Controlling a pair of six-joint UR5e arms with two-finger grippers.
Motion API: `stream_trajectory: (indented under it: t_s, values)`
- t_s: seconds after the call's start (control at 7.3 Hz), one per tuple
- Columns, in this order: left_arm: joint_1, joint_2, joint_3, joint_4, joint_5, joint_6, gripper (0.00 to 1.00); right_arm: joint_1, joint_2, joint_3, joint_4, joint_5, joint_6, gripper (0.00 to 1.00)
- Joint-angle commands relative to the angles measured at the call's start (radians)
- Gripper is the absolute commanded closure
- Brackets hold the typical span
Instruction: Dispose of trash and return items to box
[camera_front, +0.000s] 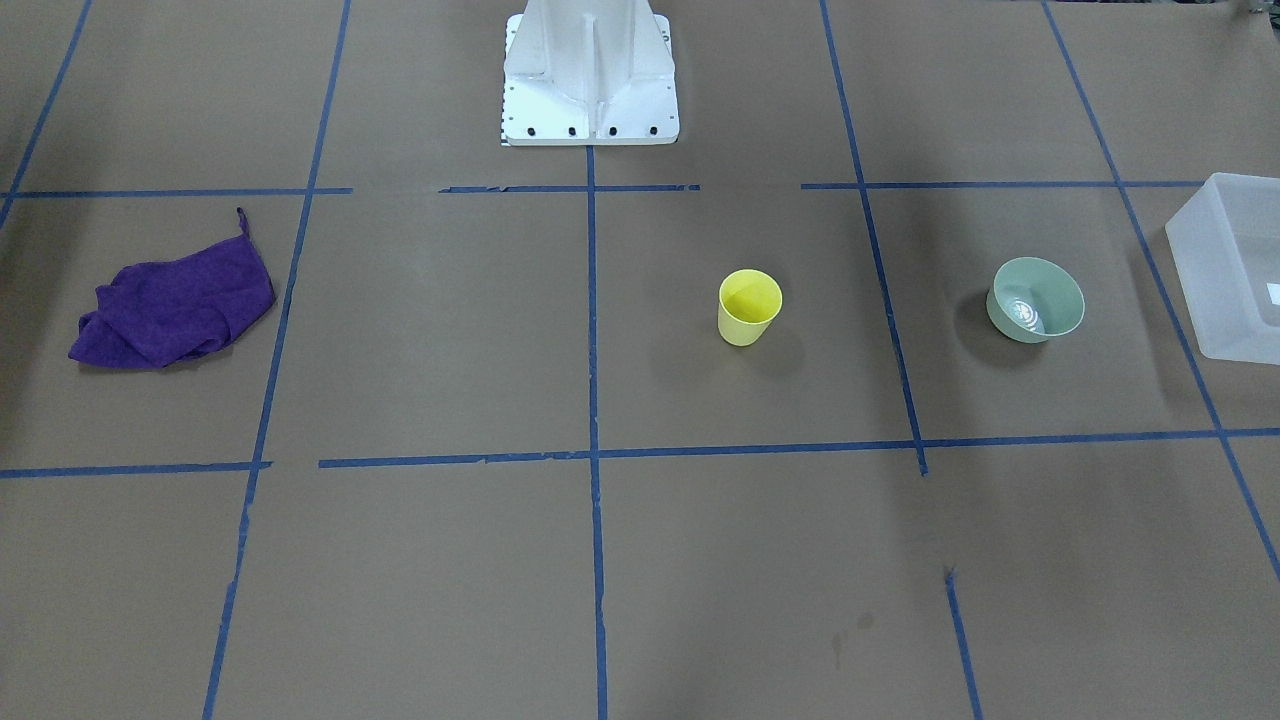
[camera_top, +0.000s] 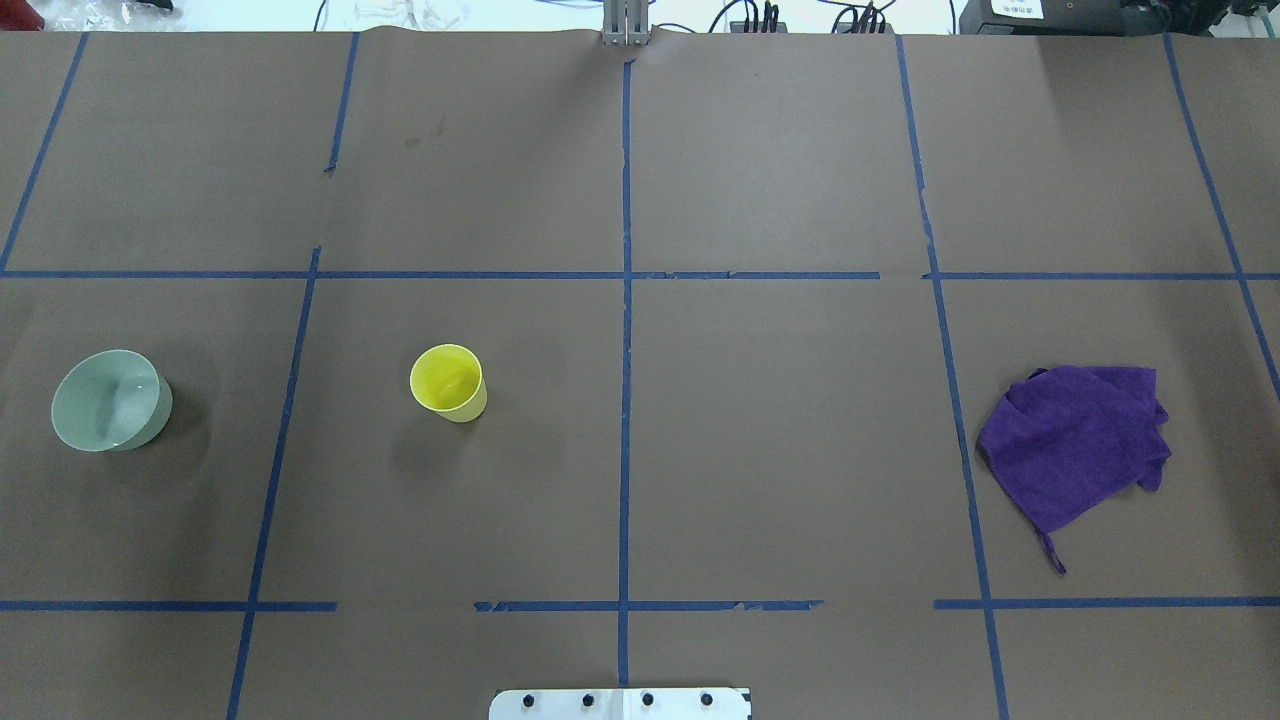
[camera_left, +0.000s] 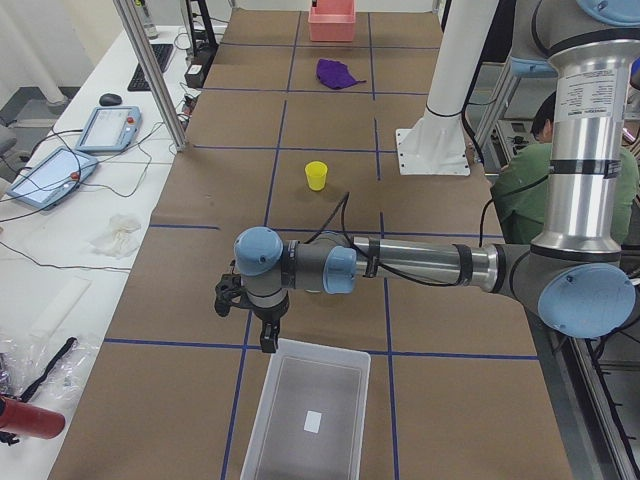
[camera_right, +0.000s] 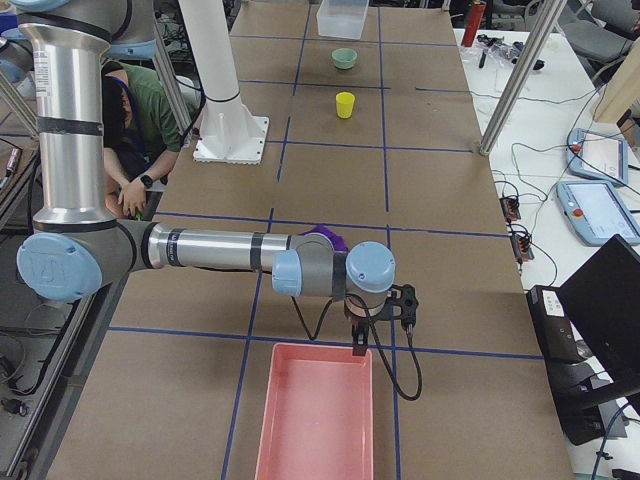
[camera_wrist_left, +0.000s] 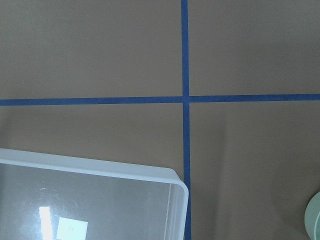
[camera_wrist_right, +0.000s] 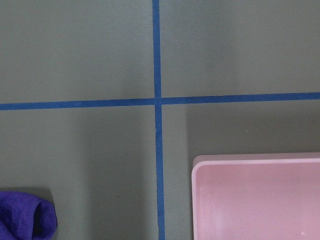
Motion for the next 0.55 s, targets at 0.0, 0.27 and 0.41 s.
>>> stream_trajectory:
  t_s: [0.0, 0.27, 0.41]
  values:
    - [0.000, -0.009, -0.039, 0.001, -0.008, -0.009, 0.00, 0.003, 0.002, 0.007, 0.000, 0.011, 0.004, 0.00]
    - [0.026, -0.044, -0.198, 0.005, -0.003, -0.099, 0.00, 0.003, -0.001, 0.058, -0.002, 0.010, 0.006, 0.00]
    - [0.097, -0.058, -0.278, 0.002, -0.008, -0.215, 0.00, 0.003, -0.002, 0.069, 0.000, 0.007, 0.006, 0.00]
